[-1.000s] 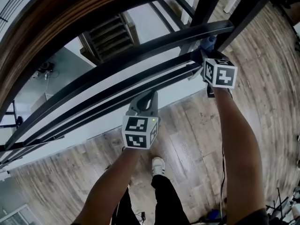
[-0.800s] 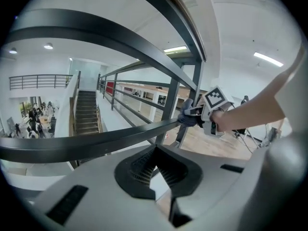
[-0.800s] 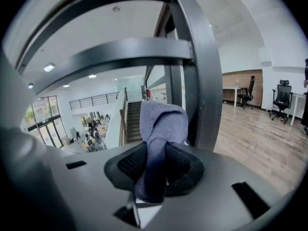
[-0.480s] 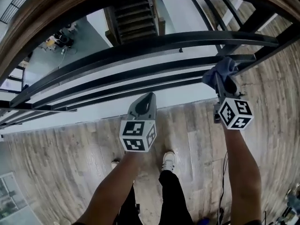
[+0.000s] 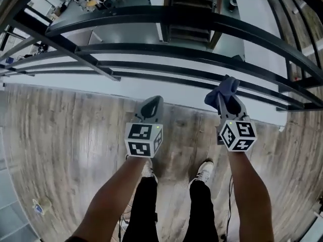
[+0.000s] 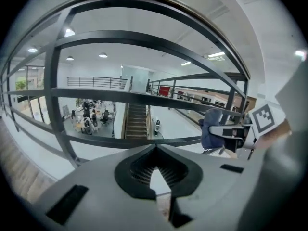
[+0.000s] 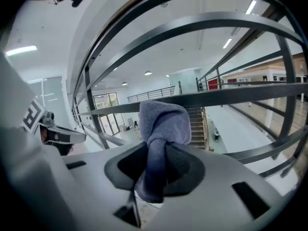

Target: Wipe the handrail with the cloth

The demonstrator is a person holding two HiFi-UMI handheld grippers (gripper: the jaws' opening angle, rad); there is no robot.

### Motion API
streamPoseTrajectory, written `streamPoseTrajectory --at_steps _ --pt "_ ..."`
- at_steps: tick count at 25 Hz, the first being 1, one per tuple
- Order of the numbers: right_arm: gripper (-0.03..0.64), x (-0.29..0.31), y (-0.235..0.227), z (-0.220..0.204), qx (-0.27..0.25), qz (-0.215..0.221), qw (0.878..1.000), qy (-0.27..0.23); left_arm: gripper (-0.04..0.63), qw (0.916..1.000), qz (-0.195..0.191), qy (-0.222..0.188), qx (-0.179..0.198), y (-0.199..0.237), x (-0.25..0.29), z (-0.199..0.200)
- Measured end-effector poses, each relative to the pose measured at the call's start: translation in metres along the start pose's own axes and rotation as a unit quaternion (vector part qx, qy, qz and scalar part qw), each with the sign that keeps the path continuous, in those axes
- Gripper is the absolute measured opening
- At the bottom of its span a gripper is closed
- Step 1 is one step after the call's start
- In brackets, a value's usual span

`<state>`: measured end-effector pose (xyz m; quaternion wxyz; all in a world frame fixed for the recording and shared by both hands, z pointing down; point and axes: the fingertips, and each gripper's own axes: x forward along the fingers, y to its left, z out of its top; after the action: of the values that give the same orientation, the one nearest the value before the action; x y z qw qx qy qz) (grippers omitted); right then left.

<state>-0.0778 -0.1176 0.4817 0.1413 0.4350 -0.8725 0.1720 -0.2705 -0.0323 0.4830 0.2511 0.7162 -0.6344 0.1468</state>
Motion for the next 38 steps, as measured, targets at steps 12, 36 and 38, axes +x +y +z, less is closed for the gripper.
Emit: streamPoseTrajectory --at_steps 12,36,38 --pt "0.097 0.206 0.304 -0.025 -0.033 0.112 0.993 0.034 -0.002 0.9956 0.082 -0.013 -0.044 0.311 -0.084 -0.027" --pt "0.097 0.373 0.425 -0.042 -0.140 0.079 0.980 0.120 -0.002 0.9958 0.090 -0.004 -0.021 0.418 -0.053 -0.036" --pt "0.097 0.373 0.423 -0.043 -0.151 0.076 0.978 0.121 -0.002 0.9963 0.085 0.005 -0.010 0.413 -0.049 -0.039"
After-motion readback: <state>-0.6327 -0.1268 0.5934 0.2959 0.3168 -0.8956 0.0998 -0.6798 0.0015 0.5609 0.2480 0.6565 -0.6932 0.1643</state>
